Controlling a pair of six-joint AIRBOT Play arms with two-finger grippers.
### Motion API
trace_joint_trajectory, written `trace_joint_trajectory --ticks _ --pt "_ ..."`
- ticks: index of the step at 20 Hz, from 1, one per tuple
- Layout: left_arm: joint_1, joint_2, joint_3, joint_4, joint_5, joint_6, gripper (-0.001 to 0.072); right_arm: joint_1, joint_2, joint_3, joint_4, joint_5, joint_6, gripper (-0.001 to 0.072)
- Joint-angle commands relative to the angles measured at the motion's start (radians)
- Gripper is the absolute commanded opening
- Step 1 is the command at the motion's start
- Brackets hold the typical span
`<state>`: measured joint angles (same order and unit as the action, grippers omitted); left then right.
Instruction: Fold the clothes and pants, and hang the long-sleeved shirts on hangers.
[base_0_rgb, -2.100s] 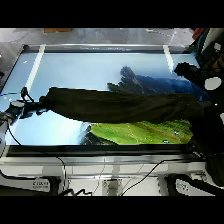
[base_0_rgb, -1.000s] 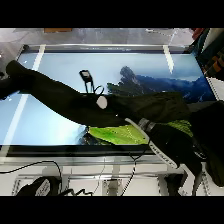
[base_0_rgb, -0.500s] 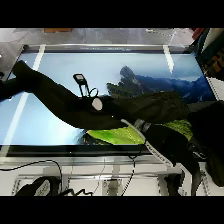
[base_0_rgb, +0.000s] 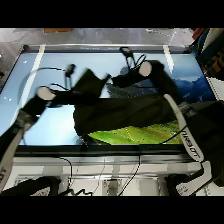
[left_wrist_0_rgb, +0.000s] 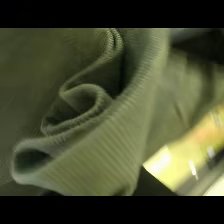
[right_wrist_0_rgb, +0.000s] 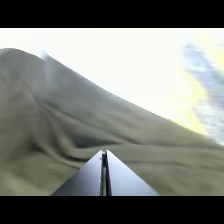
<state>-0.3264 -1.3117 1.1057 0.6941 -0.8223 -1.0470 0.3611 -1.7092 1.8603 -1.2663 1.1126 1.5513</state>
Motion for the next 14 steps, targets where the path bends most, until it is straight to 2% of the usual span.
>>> trace_joint_trajectory --ticks 1,3,6,9,11,14 --pt "-0.22 -0.153 0.0 -0.011 0.068 -0.005 0.07 -0.135 0.084 0.001 -0.026 0.08 0.0 0.0036" --pt "-0.252 -0.169 0.0 -0.014 0.07 -0.004 0.0703 -0.185 0.113 0.001 -0.03 0.102 0.0 0.0036" --pt "-0.167 -0.117 0.0 -0.014 0.063 -0.004 0.0693 -0.24 0.122 -0.001 -0.039 0.13 0.0 0.0036" --pt "0.04 -0.036 0.0 0.027 -0.015 -0.007 0.0693 -0.262 0.121 -0.021 -0.043 0.134 -0.004 0.0036" --pt "0.204 0.002 0.0 0.104 -0.113 -0.027 0.0693 -0.26 0.121 -0.042 -0.042 0.134 -0.053 0.0036" --pt "0.429 0.007 -0.02 0.164 -0.254 -0.026 0.0693 -0.261 0.119 -0.088 -0.039 0.124 -0.057 0.0036"
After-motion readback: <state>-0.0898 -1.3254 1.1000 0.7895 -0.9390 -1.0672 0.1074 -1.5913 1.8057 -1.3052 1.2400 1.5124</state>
